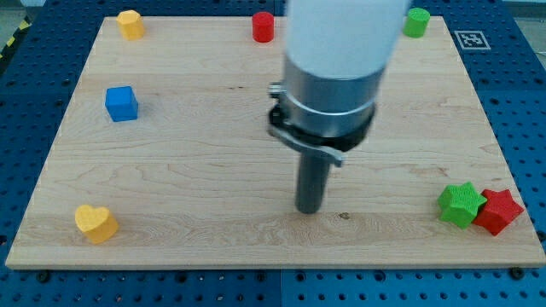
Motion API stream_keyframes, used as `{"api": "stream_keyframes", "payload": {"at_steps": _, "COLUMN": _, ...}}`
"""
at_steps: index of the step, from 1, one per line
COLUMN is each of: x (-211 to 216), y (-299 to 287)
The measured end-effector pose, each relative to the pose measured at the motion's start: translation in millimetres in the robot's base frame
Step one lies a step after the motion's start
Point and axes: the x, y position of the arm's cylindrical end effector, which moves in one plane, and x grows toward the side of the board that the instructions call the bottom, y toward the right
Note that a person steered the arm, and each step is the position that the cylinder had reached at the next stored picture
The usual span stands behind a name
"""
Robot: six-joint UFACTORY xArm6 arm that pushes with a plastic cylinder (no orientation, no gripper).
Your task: Move the cube diagonally to the heart
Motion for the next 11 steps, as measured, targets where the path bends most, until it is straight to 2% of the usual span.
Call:
{"api": "stream_keyframes", "payload": {"at_steps": 1, "x": -30, "y": -50}}
{"api": "stream_keyframes", "payload": {"at_steps": 4, "x": -87, "y": -283}}
{"api": "stream_keyframes", "payload": {"at_steps": 5, "x": -132, "y": -324}}
{"api": "stream_keyframes", "payload": {"at_steps": 6, "x": -153, "y": -322}}
{"api": "stream_keyframes", "payload": {"at_steps": 7, "x": -153, "y": -311}}
{"api": "stream_keyframes", "payload": {"at_steps": 9, "x": -161, "y": -188}}
{"api": "stream_keyframes", "payload": {"at_steps": 11, "x": -162, "y": -119}}
